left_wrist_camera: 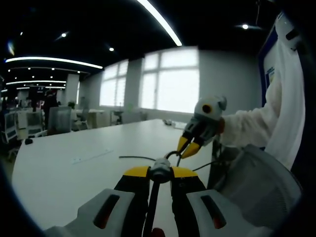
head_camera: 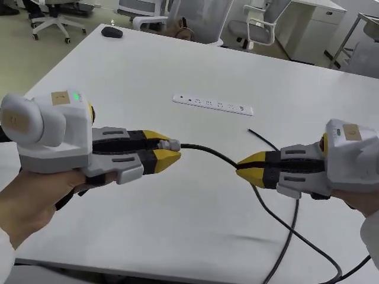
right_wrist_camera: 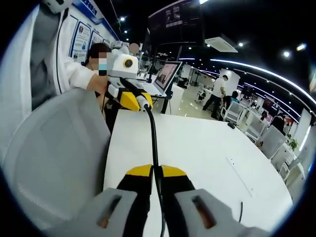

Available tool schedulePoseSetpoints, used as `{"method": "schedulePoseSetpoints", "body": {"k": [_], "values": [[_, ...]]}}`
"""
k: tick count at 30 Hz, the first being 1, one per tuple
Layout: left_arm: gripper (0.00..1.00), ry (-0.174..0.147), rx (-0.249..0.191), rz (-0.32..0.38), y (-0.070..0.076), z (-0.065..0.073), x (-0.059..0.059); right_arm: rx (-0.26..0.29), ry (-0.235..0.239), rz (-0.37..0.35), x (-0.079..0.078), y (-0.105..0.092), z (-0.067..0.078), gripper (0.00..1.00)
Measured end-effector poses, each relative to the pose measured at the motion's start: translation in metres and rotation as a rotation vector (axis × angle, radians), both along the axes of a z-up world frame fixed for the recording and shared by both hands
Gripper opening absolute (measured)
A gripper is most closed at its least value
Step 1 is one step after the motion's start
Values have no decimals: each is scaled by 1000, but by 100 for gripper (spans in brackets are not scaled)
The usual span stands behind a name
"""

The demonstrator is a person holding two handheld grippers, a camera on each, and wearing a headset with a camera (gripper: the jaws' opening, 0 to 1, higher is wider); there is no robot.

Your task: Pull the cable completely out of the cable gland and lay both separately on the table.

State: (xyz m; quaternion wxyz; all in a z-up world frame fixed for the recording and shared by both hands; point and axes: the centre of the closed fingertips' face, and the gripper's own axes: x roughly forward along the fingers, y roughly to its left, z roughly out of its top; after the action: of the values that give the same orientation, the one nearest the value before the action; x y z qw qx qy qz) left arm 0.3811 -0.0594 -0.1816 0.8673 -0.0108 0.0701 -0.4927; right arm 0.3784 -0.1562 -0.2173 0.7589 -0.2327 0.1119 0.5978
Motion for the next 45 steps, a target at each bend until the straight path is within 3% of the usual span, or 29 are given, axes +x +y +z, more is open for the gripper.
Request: {"method": "schedulePoseSetpoints", "body": {"k": [13,16,18,21,26,31,34,40,45], "values": [[17,-18,11,-17,-4,1,0,-9,22,-2,2,-1,-8,4],[17,1,20,-48,-11,-3,-5,-37,26,1,4,-2,-15,5],[17,-6,30,-57,-14,-4,-6,-41,37,-1,3,-4,-17,8],[17,-4,53,-62,-15,-8,-7,-23,41,1,3,-5,-12,11],[17,-7,47,-63,-15,-6,-8,-1,29,1,3,-3,-1,20],[17,-9,50,-77,-17,-7,-10,21,4,30,-3,10,11,24],[17,-8,53,-90,-20,-8,-12,15,-16,82,-12,25,16,26],[17,-11,60,-126,-25,-8,-17,-8,-62,161,-19,51,21,26],[17,-11,63,-137,-26,-8,-19,-3,-73,190,-20,62,24,23]]}}
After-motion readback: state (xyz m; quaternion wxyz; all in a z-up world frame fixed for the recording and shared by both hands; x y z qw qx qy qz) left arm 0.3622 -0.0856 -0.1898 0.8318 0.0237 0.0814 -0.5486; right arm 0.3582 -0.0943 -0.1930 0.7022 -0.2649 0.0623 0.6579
